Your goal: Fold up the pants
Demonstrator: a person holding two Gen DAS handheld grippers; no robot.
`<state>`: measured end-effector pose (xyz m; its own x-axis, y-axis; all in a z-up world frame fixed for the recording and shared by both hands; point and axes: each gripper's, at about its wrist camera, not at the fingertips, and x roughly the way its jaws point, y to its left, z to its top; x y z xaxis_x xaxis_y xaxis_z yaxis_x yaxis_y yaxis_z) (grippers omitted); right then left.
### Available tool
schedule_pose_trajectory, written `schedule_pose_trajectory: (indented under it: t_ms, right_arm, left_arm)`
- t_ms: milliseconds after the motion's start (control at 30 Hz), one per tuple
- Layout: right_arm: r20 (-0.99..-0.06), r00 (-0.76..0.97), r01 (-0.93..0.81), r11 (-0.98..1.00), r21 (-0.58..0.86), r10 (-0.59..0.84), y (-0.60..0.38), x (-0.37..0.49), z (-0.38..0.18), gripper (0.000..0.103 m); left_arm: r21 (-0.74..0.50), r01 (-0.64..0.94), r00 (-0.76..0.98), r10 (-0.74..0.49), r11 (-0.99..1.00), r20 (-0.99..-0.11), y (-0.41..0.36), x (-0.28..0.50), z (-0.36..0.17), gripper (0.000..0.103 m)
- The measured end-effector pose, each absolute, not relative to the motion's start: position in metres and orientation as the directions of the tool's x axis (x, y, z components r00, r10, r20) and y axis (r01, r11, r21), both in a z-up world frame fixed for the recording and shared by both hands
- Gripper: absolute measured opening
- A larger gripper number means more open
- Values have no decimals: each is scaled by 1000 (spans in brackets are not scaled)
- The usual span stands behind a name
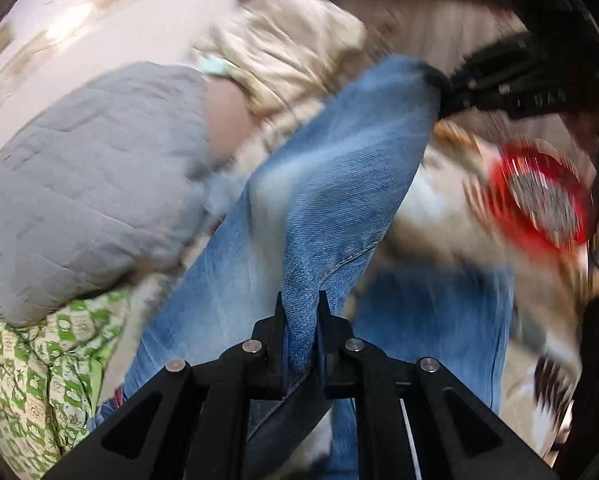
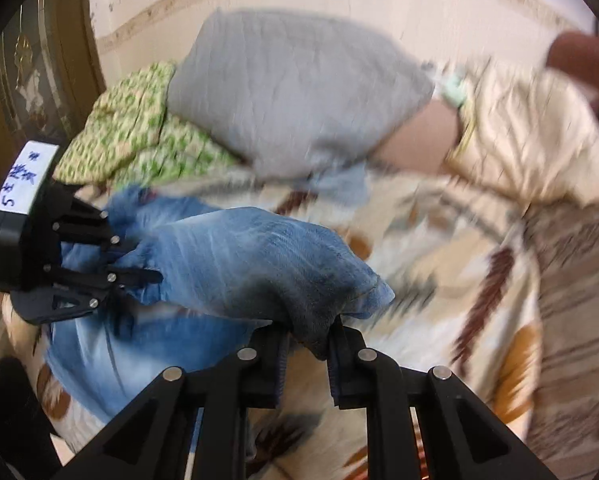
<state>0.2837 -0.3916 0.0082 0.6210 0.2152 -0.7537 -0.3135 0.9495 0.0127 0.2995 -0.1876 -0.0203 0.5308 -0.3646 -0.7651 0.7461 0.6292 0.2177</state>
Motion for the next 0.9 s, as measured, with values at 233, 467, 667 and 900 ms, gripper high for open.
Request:
schedule_pose_trajectory:
  t_ms: [233, 467, 667, 900]
  right_arm:
    - [-856, 514, -158, 987, -36, 52, -389, 375, -6, 17]
    - [-924, 382, -26, 1000, -2, 9, -410, 380, -69, 38]
    - [-870, 491, -47, 998, 32, 51, -427, 311, -20, 86]
    - [-842, 506, -189, 976, 104, 188, -392, 209, -16, 87]
  left_arm:
    - [136, 610, 528, -273, 781, -804, -203, 365, -51, 11]
    - [100, 627, 419, -226, 773, -880, -211, 367, -93, 69]
    - [93, 578, 522, -280, 811, -806, -174, 320, -39, 100]
    - [-146, 641, 364, -465, 754, -807, -158, 273, -18, 100]
